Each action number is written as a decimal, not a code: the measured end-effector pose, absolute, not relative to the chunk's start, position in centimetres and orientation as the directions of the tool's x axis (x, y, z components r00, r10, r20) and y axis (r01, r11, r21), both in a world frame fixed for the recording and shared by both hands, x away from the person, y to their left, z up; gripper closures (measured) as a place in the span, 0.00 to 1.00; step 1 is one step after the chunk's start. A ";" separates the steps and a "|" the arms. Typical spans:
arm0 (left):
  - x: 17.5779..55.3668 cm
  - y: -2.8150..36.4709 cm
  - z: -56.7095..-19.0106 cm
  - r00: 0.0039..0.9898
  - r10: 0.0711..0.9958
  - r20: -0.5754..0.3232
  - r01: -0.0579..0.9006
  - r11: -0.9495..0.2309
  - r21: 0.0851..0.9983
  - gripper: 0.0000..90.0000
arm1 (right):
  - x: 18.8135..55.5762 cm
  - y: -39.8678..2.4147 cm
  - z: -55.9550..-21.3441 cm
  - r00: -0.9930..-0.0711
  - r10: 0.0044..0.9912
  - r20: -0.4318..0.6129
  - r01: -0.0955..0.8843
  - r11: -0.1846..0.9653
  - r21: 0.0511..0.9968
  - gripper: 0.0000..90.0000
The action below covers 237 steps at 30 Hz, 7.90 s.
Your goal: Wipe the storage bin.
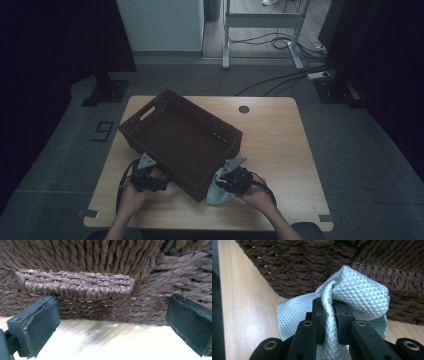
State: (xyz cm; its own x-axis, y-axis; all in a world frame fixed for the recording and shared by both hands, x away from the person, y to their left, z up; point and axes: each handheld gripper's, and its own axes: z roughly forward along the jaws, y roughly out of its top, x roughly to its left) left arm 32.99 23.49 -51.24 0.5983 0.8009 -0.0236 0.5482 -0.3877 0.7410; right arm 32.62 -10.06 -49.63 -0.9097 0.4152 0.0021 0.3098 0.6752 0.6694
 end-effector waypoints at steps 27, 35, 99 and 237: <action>33.1 23.2 -51.3 0.604 0.797 -0.013 0.544 -0.400 0.737 0.00 | 36.0 -12.9 -49.6 -0.834 0.551 0.014 0.411 0.605 0.682 0.87; 33.1 23.1 -51.3 0.606 0.796 -0.004 0.542 -0.409 0.734 0.00 | 36.8 -13.7 -49.6 -0.810 0.586 0.008 0.433 0.589 0.682 0.87; 33.1 23.0 -51.4 0.603 0.798 -0.004 0.542 -0.406 0.736 0.00 | 43.3 -16.4 -52.1 -0.663 0.747 -0.043 0.570 0.542 0.617 0.89; 33.1 23.0 -51.4 0.602 0.799 0.004 0.543 -0.413 0.731 0.00 | 36.3 -20.7 -47.4 -0.703 0.711 0.009 0.496 0.482 0.722 0.89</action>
